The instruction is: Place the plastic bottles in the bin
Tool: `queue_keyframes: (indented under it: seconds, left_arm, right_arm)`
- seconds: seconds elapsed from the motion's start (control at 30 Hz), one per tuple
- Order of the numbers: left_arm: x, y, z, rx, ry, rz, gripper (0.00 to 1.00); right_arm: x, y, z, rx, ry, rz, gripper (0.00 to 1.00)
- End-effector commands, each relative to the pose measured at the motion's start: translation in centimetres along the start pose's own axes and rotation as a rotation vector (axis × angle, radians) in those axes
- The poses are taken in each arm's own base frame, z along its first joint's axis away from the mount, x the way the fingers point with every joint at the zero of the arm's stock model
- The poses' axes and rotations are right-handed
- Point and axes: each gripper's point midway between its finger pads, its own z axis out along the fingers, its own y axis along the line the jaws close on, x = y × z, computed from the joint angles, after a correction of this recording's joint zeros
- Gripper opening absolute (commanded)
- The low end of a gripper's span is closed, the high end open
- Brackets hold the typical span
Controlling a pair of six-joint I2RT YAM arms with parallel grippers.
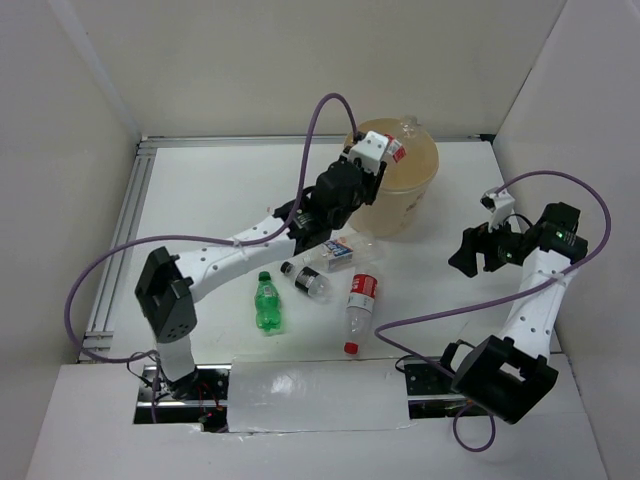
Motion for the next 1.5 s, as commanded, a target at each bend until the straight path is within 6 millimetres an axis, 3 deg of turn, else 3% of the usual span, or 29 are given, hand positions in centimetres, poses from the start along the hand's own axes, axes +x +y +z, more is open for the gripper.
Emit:
queue_keyframes:
  seconds: [0.0, 0.03, 0.07, 0.13, 0.17, 0.27, 0.3, 0.37, 0.4, 0.5, 0.53, 0.57, 0.6, 0.63, 0.7, 0.73, 0.77, 0.83, 0.9, 0.97, 1.0, 1.1, 1.37, 1.47]
  left_arm:
    - [-0.6, 1.9, 2.3, -0.075, 0.012, -0.006, 0.29]
    - [-0.4, 1.8, 2.6, -0.075, 0.019, -0.003, 0.4]
    - [-0.2, 2.3, 3.0, -0.086, 0.029, 0.001, 0.57]
    - [-0.7, 2.4, 3.5, -0.086, 0.026, -0.011, 0.71]
    - [-0.4, 2.4, 3.7, -0.087, 0.039, -0.005, 0.83]
    - [-1.6, 2.5, 3.3, -0.086, 0.017, -0.015, 1.0]
    - [-2.0, 2.6, 3.3, -0.095, 0.008, -0.019, 1.0]
    - [-4.5, 3.3, 1.8, -0.102, -0.03, -0.037, 1.0]
    - [-6.0, 3.5, 0.4, -0.103, -0.056, -0.049, 1.0]
    - [-6.8, 3.9, -2.8, -0.101, -0.048, -0.078, 1.0]
    - [-4.4, 3.7, -3.9, -0.092, 0.003, -0.069, 1.0]
    - [-3.7, 3.8, -5.2, -0.095, 0.019, -0.09, 1.0]
    - [-5.2, 4.9, -8.0, -0.102, -0.011, -0.184, 1.0]
    - [-0.9, 5.1, -9.4, -0.105, 0.075, -0.176, 1.0]
    - [1.7, 5.5, -12.3, -0.109, 0.123, -0.239, 1.0]
    - [1.1, 6.3, -14.7, -0.111, 0.103, -0.352, 1.0]
    - [5.5, 6.8, -16.3, -0.149, 0.198, -0.345, 1.0]
    - [7.9, 7.0, -18.7, -0.188, 0.234, -0.46, 1.0]
    - [11.7, 8.0, -21.8, -0.244, 0.318, -0.495, 1.0]
    - [14.0, 8.5, -23.6, -0.291, 0.35, -0.592, 1.0]
    - [14.9, 8.8, -24.3, -0.315, 0.362, -0.609, 1.0]
    - [17.8, 9.0, -25.6, -0.359, 0.417, -0.649, 1.0]
    - [20.6, 9.7, -26.3, -0.475, 0.486, -0.63, 1.0]
    - [20.9, 9.5, -26.4, -0.479, 0.488, -0.648, 1.0]
  right_arm:
    - [-0.8, 0.3, -0.1, -0.006, -0.05, -0.062, 0.87]
    - [-0.8, 0.5, -0.1, -0.016, -0.054, -0.055, 0.87]
    - [-0.8, 0.5, -0.1, -0.016, -0.054, -0.065, 0.87]
    - [-0.7, 1.3, 0.3, -0.051, -0.058, -0.06, 0.89]
    - [-0.8, 1.5, 0.4, -0.061, -0.056, -0.068, 0.9]
    - [-1.8, 2.9, 1.7, -0.107, -0.067, -0.063, 0.92]
    - [-2.1, 4.1, 2.8, -0.145, -0.054, -0.068, 0.92]
    - [-3.4, 4.2, 4.1, -0.113, -0.055, -0.088, 0.9]
    - [-4.1, 5.8, 5.4, -0.139, -0.045, -0.09, 0.88]
    - [-4.2, 9.5, 7.6, -0.216, -0.009, -0.045, 0.87]
    - [-4.1, 9.8, 8.2, -0.235, 0.002, -0.053, 0.87]
    - [-3.8, 8.9, 8.9, -0.167, 0.028, -0.024, 0.87]
    - [-3.9, 8.6, 9.8, -0.149, 0.04, 0.017, 0.86]
    - [-3.7, 9.5, 10.2, -0.175, 0.058, 0.005, 0.86]
    - [-4.1, 10.8, 11.3, -0.188, 0.065, 0.017, 0.86]
    - [-3.9, 12.5, 11.8, -0.224, 0.074, -0.004, 0.86]
    - [-3.4, 12.8, 12.5, -0.222, 0.094, 0.013, 0.86]
    - [-3.2, 13.5, 13.8, -0.238, 0.12, 0.066, 0.86]
    - [-2.8, 13.4, 14.9, -0.202, 0.138, 0.097, 0.89]
    - [-2.0, 13.6, 15.6, -0.172, 0.169, 0.156, 0.93]
    - [-2.0, 13.5, 15.9, -0.156, 0.172, 0.192, 0.94]
    - [0.3, 13.6, 16.7, -0.101, 0.229, 0.306, 0.95]
    - [5.9, 15.0, 17.6, -0.045, 0.349, 0.472, 0.99]
    - [6.7, 15.6, 18.1, -0.041, 0.345, 0.478, 0.99]
